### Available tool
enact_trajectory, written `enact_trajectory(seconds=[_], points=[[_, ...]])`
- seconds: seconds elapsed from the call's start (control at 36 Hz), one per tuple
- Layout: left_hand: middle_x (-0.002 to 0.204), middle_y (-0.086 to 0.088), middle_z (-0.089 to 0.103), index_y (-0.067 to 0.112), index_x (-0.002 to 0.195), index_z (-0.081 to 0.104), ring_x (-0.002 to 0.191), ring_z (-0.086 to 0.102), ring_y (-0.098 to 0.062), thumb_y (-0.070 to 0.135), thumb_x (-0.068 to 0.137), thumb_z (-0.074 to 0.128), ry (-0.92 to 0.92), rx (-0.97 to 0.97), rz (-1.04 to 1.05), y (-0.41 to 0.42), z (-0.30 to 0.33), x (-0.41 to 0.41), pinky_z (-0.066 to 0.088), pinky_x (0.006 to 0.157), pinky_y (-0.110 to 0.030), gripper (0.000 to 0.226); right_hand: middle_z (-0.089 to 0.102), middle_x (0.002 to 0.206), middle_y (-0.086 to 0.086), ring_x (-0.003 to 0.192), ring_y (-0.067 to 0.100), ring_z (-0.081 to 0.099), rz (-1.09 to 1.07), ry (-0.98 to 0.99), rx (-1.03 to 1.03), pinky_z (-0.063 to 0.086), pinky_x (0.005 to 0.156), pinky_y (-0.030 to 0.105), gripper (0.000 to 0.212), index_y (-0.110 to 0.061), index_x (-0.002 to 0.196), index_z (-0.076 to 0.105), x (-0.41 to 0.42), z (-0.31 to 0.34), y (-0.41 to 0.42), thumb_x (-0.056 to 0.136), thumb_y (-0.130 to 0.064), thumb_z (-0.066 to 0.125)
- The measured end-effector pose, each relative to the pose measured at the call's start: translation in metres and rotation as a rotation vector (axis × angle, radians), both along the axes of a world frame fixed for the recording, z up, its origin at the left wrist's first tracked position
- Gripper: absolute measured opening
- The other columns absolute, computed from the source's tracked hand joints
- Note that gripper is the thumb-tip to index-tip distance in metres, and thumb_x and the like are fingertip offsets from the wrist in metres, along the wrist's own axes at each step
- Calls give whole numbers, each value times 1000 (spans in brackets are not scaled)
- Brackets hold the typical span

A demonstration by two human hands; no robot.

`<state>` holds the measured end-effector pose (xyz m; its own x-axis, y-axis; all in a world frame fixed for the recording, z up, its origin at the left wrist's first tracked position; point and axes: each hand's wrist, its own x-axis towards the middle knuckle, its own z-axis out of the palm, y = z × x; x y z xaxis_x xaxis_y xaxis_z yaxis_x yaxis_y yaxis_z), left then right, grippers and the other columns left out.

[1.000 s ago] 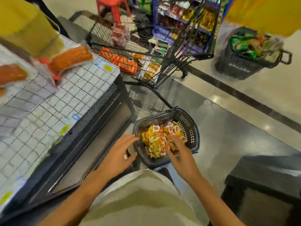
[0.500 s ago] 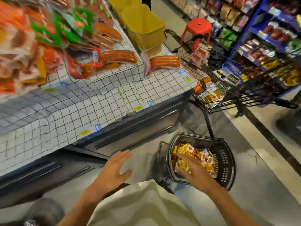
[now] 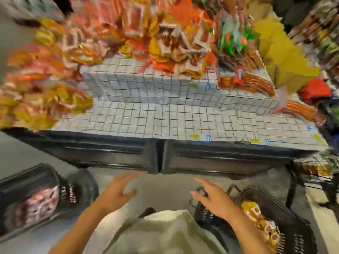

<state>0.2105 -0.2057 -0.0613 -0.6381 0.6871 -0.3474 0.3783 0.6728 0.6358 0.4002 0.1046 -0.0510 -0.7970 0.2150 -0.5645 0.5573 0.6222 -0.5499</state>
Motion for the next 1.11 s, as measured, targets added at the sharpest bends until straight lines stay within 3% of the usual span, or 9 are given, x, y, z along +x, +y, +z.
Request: enact_trajectory(seconds=[0.08, 0.19, 0.28, 0.58, 0.72, 0.81, 0.89, 1.0, 1.11], points=[[149, 10, 39, 22, 145, 47, 142, 37, -17, 28, 94, 68, -29, -79, 121, -55, 1, -13, 20, 114, -17, 55, 48, 152, -6, 120, 13, 58, 91, -27, 26, 38, 98, 19, 61, -35, 154, 37, -35, -3, -31, 99, -54, 55], [151, 2, 43, 23, 141, 53, 143, 37, -18, 27, 93, 69, -85, -20, 353, -112, 4, -16, 28, 120, -38, 51, 44, 154, -15, 135, 8, 48, 219, -19, 53, 33, 106, 19, 57, -41, 151, 38, -79, -2, -64, 98, -56, 54], [146, -4, 51, 13, 136, 59, 138, 45, -22, 21, 89, 74, -81, -21, 509, -137, 3, -14, 33, 117, -37, 49, 45, 152, -17, 140, 5, 42, 277, -15, 32, 31, 113, 21, 54, -39, 149, 42, -110, 1, -80, 98, -51, 58], [131, 13, 54, 28, 130, 56, 120, 55, -11, 18, 93, 70, -93, 74, 779, -184, 9, -45, 40, 106, -26, 41, 44, 148, -20, 139, 8, 41, 522, 48, -23, 38, 111, 26, 50, -39, 149, 42, -268, 4, -130, 101, -46, 55], [128, 2, 59, 23, 125, 58, 116, 58, -14, 7, 90, 71, -62, 55, 876, -199, 23, -88, 35, 95, -1, 41, 42, 132, -29, 126, -3, 42, 549, 129, -95, 33, 100, 12, 48, -40, 147, 44, -344, 2, -159, 101, -47, 56], [135, 0, 57, 17, 131, 60, 125, 55, -16, 11, 91, 71, -52, 46, 920, -209, 32, -117, 37, 107, -20, 42, 52, 128, -30, 125, -3, 51, 502, 152, -188, 34, 93, 0, 43, -41, 140, 50, -384, 6, -173, 99, -42, 62], [136, 0, 57, 16, 131, 60, 128, 53, -17, 12, 92, 69, 7, 54, 938, -214, 37, -153, 39, 111, -32, 40, 52, 137, -30, 131, -4, 49, 474, 190, -240, 37, 105, 11, 44, -42, 140, 50, -425, 5, -184, 98, -41, 64], [142, 9, 50, 18, 138, 56, 134, 45, -9, 20, 95, 66, 70, 30, 885, -215, 39, -200, 29, 113, -20, 44, 50, 144, -24, 136, 0, 45, 405, 226, -275, 38, 115, 29, 55, -35, 148, 45, -470, 3, -193, 97, -38, 66], [146, 10, 48, 24, 141, 52, 137, 43, -8, 25, 97, 64, 81, 64, 819, -220, 33, -240, 31, 117, -30, 45, 51, 147, -13, 137, 5, 46, 319, 262, -279, 39, 116, 35, 58, -31, 148, 46, -506, 6, -207, 95, -34, 70]])
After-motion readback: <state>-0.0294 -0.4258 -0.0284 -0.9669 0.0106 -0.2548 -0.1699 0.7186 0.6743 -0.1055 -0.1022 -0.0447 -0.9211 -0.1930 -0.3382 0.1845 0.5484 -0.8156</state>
